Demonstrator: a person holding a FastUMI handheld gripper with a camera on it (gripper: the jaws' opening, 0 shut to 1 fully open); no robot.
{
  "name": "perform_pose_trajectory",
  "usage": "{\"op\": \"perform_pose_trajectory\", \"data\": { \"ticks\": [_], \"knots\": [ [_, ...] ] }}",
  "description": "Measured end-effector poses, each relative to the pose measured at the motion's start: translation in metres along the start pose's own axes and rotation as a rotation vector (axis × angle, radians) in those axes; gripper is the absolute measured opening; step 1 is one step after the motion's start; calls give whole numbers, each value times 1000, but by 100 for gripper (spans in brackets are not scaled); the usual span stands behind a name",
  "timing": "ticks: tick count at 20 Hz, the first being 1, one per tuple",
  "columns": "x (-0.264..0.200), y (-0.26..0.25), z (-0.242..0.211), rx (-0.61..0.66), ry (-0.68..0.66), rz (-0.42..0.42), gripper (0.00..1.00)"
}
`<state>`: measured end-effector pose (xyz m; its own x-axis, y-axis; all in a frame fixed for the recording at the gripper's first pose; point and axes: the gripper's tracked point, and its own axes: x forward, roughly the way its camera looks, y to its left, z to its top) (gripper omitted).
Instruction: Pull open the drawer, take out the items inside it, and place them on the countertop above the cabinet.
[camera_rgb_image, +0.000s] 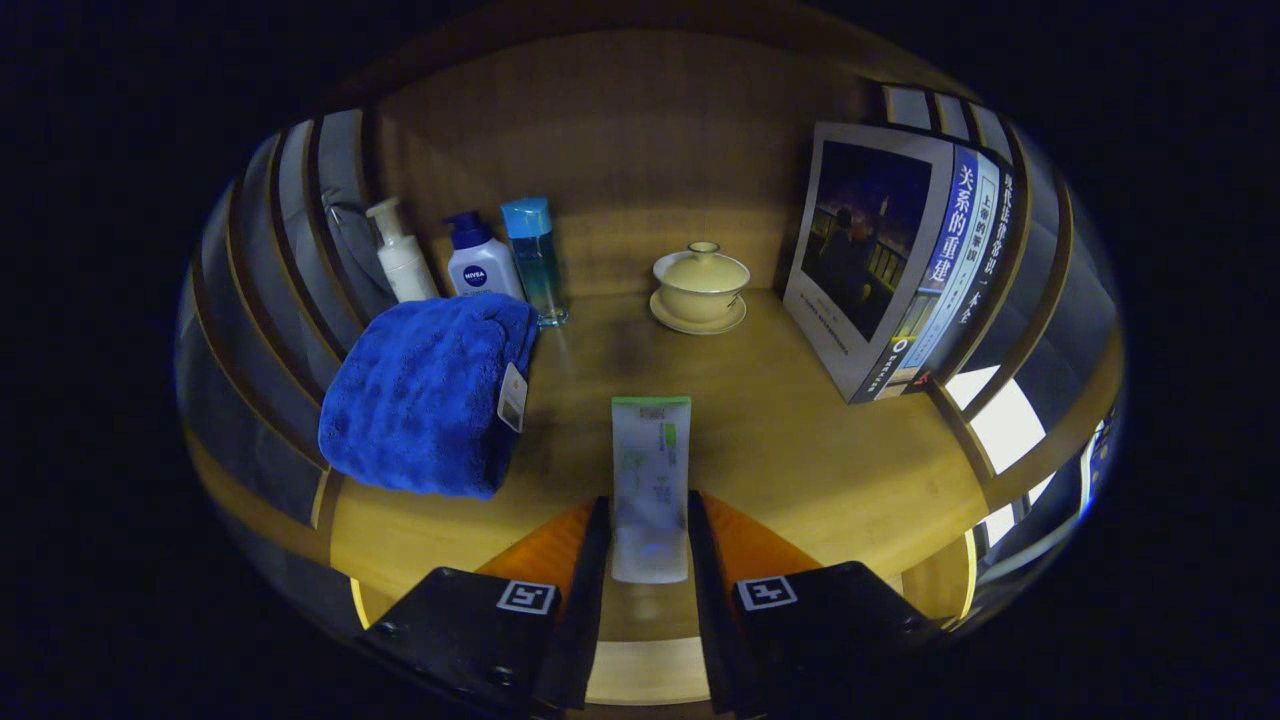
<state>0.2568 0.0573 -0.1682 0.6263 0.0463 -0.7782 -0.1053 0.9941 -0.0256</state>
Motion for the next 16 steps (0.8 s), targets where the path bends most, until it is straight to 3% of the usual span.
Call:
{"op": "perform_pose_trajectory", "data": {
  "ticks": [2, 6, 16],
  "knots": [
    [-10, -1, 0, 5, -14, -5, 57],
    [-36, 0, -8, 36, -48, 21, 85],
    [-129, 10, -33, -8, -261, 78, 99]
  ]
}}
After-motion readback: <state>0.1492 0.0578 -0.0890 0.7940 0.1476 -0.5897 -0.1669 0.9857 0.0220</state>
